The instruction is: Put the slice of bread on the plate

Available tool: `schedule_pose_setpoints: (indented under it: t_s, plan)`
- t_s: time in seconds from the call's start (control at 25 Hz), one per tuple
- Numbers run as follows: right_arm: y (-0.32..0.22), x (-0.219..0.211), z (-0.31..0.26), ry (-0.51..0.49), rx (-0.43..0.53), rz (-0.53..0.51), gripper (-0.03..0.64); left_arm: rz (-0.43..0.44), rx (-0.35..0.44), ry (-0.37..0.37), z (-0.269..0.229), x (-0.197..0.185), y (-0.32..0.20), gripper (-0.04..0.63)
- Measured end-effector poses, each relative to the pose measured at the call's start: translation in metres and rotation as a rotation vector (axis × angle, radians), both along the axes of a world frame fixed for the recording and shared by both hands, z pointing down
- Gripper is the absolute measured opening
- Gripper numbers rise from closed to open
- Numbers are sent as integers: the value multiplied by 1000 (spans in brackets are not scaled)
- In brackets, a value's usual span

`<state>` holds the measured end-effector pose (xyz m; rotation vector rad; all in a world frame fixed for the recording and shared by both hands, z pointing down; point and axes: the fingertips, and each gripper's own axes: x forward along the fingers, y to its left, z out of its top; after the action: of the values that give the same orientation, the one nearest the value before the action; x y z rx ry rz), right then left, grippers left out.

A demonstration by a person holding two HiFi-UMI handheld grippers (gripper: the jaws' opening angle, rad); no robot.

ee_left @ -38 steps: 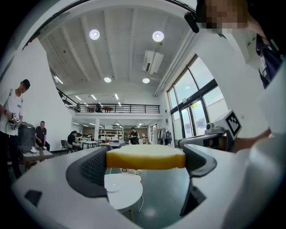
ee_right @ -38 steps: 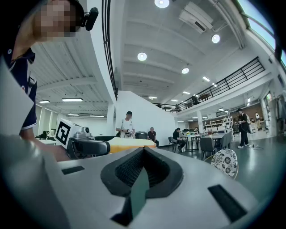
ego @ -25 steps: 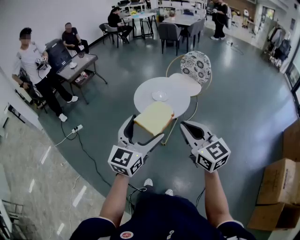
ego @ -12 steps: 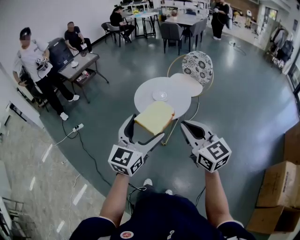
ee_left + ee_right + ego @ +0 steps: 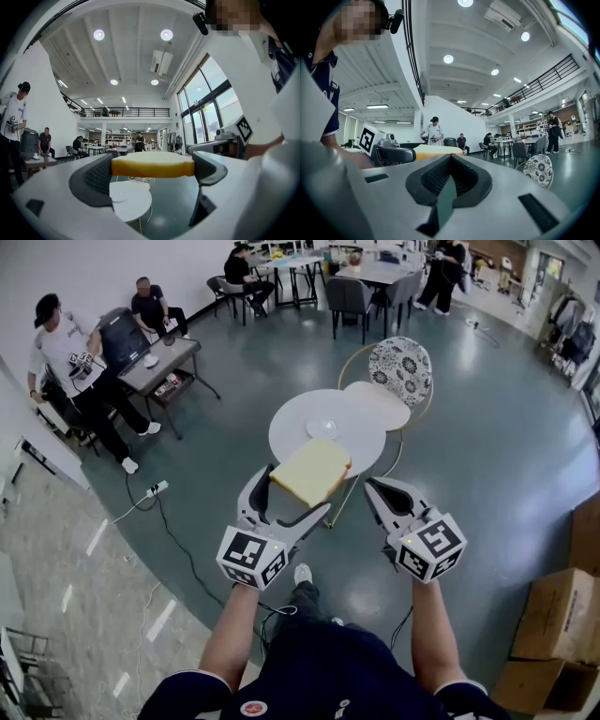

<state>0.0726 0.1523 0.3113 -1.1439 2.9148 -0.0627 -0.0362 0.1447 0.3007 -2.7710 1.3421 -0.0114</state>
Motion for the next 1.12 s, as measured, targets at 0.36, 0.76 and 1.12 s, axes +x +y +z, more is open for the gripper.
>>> schedule_pose_setpoints:
  t_s: [0.36,0.76,1.12]
  plan:
    - [-41,5,11,5,-11,34,8,19,-4,16,9,-1,-49,534]
    - [-126,-5,19,22,-31,74,8,70,-22,29,19,-8,-138,534]
    - [-217,-34,14,48,-50,115,8,121,-26,45,13,-33,-234,534]
